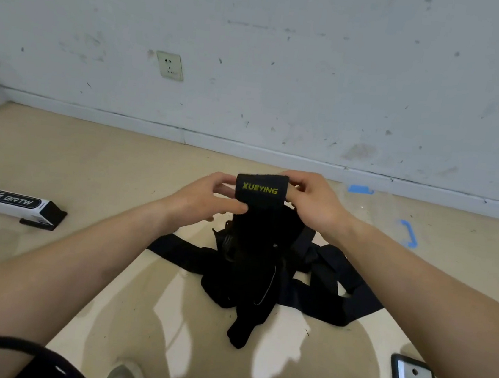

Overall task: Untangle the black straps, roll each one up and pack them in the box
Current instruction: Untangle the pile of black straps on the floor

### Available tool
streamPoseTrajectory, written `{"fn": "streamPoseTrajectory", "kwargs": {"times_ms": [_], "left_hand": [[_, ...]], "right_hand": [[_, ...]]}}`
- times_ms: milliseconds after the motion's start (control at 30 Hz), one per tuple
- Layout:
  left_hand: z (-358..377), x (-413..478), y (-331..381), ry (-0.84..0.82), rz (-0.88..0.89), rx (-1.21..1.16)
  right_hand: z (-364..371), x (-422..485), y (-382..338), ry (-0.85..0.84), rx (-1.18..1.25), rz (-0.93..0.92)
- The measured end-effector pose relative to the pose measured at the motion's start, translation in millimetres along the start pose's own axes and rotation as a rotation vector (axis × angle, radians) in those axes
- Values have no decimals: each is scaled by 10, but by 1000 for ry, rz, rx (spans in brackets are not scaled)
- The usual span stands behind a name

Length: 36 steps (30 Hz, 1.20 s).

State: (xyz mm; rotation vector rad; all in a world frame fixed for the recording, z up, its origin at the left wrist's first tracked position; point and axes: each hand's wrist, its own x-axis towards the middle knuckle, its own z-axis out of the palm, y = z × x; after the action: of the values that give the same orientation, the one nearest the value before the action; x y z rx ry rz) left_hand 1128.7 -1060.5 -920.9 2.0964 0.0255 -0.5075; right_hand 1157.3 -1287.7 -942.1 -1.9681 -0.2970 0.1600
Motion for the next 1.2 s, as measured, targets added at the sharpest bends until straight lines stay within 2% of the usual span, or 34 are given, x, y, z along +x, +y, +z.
{"fn": "streamPoseTrajectory", "kwargs": {"times_ms": [100,333,400,433,500,567,633,733,833,933,1067,1200], "left_hand": [[88,26,61,41,26,-119],[203,90,139,169,-28,-617],[208,86,173,175,-28,-683],[202,86,190,178,-28,-706],[175,77,229,177,-33,-742],[144,68,245,154,-27,-775],[140,59,242,113,-14,-798],[139,53,237,67,2,-777],[119,64,182,156,-10,-648],[161,70,112,262,-29,-485],[226,8,141,345,-10,-506],[354,-137,96,324,25,-510]], "right_hand": [[80,-6,-22,23,23,6],[161,-17,-80,10,151,-17],[175,-25,-84,68,138,10],[167,-32,-92,113,95,70],[134,-50,-59,124,24,315],[127,-91,-18,-18,56,581],[161,-113,35,-120,243,658],[184,-108,75,-12,423,515],[110,-79,140,99,306,456],[84,-106,218,52,121,487],[113,-195,309,18,-67,523],[116,-316,376,-26,-166,552]]}}
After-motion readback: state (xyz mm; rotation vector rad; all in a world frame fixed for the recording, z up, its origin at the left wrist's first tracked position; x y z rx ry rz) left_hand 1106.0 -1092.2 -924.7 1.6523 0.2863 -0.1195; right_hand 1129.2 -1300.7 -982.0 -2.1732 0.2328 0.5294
